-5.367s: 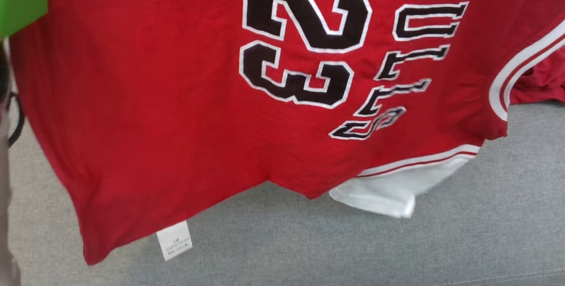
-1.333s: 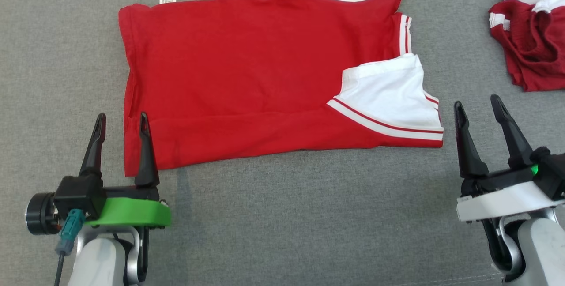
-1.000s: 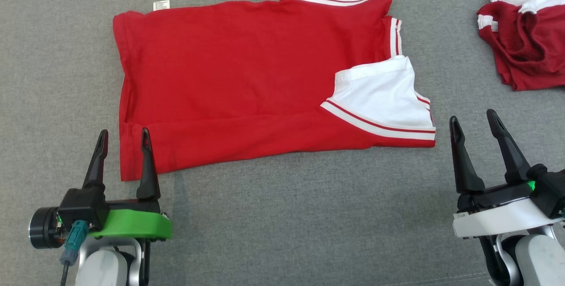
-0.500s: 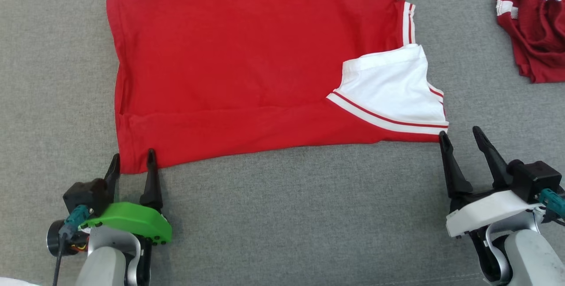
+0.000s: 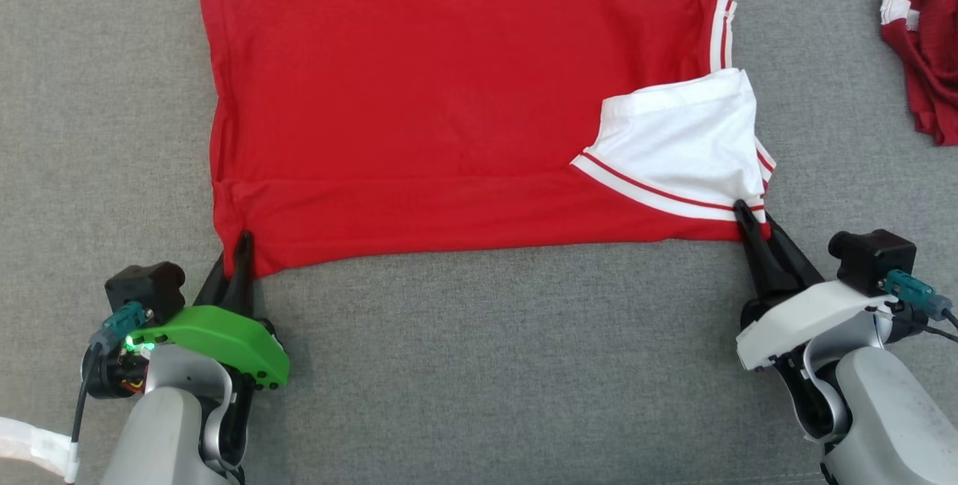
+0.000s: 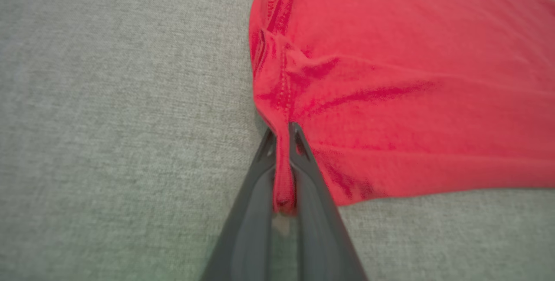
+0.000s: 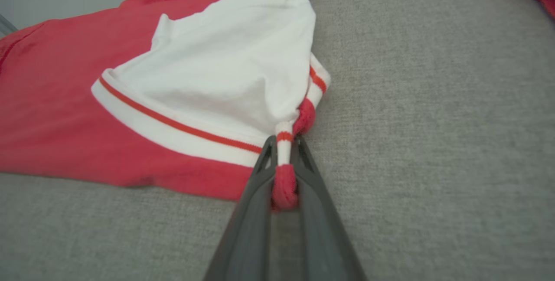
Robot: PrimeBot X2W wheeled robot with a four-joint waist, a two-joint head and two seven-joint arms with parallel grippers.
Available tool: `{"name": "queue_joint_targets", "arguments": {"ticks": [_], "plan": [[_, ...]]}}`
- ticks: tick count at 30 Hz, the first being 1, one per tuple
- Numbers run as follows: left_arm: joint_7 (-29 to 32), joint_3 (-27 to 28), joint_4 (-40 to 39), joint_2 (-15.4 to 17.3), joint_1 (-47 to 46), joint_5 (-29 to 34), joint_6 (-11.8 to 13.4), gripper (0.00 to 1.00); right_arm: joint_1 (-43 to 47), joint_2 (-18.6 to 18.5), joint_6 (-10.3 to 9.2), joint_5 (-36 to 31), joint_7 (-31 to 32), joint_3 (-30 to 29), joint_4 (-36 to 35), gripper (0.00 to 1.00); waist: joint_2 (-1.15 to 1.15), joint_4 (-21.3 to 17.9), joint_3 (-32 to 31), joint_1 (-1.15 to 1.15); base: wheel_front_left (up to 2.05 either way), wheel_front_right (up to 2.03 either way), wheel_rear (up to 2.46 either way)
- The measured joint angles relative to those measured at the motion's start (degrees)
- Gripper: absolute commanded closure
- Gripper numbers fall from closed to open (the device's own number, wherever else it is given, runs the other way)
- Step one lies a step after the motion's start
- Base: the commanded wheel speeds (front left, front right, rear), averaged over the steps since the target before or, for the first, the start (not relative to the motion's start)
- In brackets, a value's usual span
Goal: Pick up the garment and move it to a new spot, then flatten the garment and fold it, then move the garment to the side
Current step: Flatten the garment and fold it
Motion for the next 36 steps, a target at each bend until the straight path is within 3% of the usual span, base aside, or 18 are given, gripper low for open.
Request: {"name": "queue_joint_targets", "arguments": {"ticks": [9, 17, 18, 19, 20, 21, 23, 26, 30, 36], "plan": [[5.0, 0.1, -10.8, 3.1, 8.2, 0.1, 1.5, 1.0, 9.4, -0.4, 0.01, 2.3, 0.4, -2.1, -6.1, 1.0, 0.0, 0.2, -2.3, 0.0, 0.0, 0.0, 0.0], [12.3, 1.7, -19.1, 5.0, 18.8, -2.8, 3.7, 1.0, 22.2, 4.2, 0.05, 3.0, 4.0, -6.0, -12.4, 1.0, 0.0, -0.3, -5.6, 0.0, 0.0, 0.0, 0.0], [12.5, 1.8, -19.8, 5.1, 19.9, -2.9, 3.9, 0.87, 23.2, 4.7, 0.05, 3.2, 4.4, -6.3, -12.6, 1.0, 0.0, -0.4, -6.0, 0.0, 0.0, 0.0, 0.0], [13.0, 1.8, -20.1, 5.0, 20.6, -2.9, 4.3, 0.09, 23.7, 5.0, 0.07, 3.4, 4.9, -6.5, -12.8, 0.63, 0.0, -0.4, -6.4, 0.0, 0.0, 0.0, 0.0], [13.1, 1.8, -20.2, 4.7, 21.3, -3.1, 4.5, 0.0, 24.1, 5.2, 0.05, 3.6, 5.2, -6.8, -13.0, 0.32, 0.0, -0.5, -6.8, 0.0, 0.0, 0.0, 0.0], [12.3, 1.9, -20.4, 4.1, 21.7, -3.3, 5.1, 0.0, 24.2, 5.2, -0.01, 3.5, 5.2, -7.0, -13.1, 0.0, 0.0, -0.5, -7.2, 0.0, 0.0, 0.0, 0.0], [10.3, 1.9, -20.4, 3.3, 21.8, -2.8, 6.1, 0.0, 24.0, 5.2, -0.02, 2.7, 4.7, -7.8, -13.3, 0.0, 0.0, -0.6, -7.6, 0.0, 0.0, 0.0, 0.0], [2.2, 2.4, -22.4, 1.3, 21.2, 0.3, 8.4, 0.0, 22.0, 5.6, -0.08, -0.1, 1.8, -10.5, -14.3, 0.0, 0.0, -0.8, -8.0, 0.0, 0.0, 0.0, 0.0], [-6.4, 2.2, -22.5, 0.4, 18.4, 3.3, 8.8, 0.0, 17.4, 5.6, -0.07, -3.6, -0.7, -11.3, -18.3, 0.0, 0.0, -1.0, -8.5, 0.0, 0.0, 0.0, 0.0], [-10.3, 0.9, -24.4, 0.3, 13.5, 6.8, 9.5, 0.0, 13.3, 5.6, -0.08, -7.3, 0.0, -11.3, -25.5, 0.0, 0.0, -1.9, -9.3, 0.0, 0.0, 0.0, 0.0]]}}
